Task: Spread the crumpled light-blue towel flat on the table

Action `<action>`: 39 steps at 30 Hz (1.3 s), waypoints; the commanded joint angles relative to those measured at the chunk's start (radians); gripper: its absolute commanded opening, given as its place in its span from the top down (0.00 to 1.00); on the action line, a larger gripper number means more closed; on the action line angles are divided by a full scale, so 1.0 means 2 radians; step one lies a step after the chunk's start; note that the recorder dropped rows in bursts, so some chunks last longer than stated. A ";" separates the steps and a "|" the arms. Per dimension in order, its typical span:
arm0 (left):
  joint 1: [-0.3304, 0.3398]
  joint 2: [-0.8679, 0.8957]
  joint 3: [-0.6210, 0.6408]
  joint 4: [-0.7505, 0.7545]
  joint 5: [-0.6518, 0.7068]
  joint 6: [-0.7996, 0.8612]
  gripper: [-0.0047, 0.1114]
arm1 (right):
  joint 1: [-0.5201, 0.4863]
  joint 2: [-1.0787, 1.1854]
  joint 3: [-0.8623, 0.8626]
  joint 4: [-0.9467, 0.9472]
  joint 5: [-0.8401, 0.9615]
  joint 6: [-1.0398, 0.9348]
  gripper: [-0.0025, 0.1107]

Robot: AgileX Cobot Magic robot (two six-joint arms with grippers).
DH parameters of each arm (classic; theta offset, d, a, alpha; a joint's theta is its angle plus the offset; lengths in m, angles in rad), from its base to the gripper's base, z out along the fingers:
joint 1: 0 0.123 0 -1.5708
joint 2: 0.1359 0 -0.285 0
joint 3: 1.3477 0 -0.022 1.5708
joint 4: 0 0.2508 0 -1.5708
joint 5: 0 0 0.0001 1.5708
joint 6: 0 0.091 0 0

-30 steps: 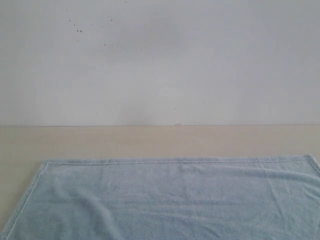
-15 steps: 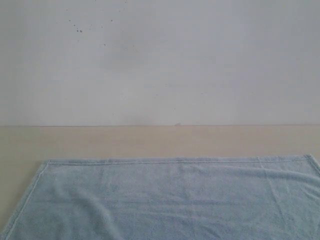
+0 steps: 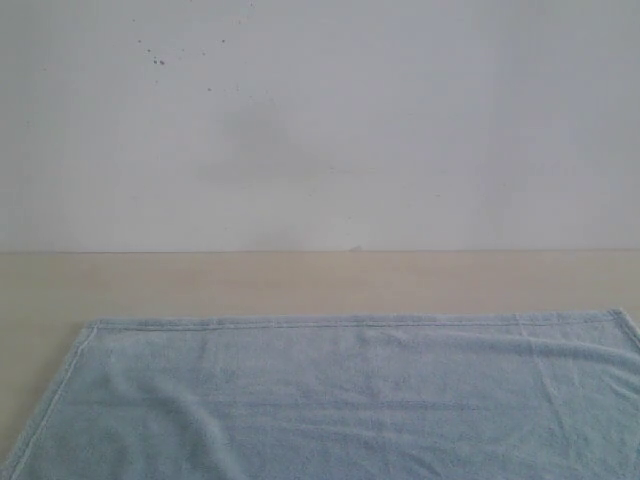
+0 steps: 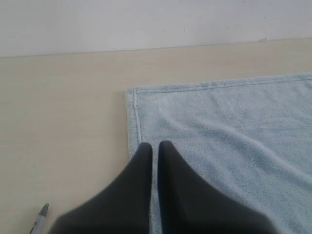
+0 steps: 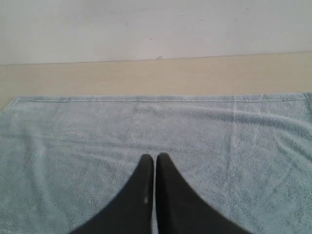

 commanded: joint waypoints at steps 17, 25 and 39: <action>0.001 -0.002 0.001 -0.001 -0.003 -0.004 0.93 | 0.022 -0.166 0.190 -0.372 -0.180 0.263 0.97; 0.001 -0.002 0.001 -0.001 -0.003 -0.004 0.93 | 0.076 -0.166 0.190 -0.356 -0.115 0.235 0.97; 0.001 -0.012 0.005 -0.001 -0.003 -0.004 0.93 | 0.076 -0.166 0.190 -0.356 -0.115 0.235 0.97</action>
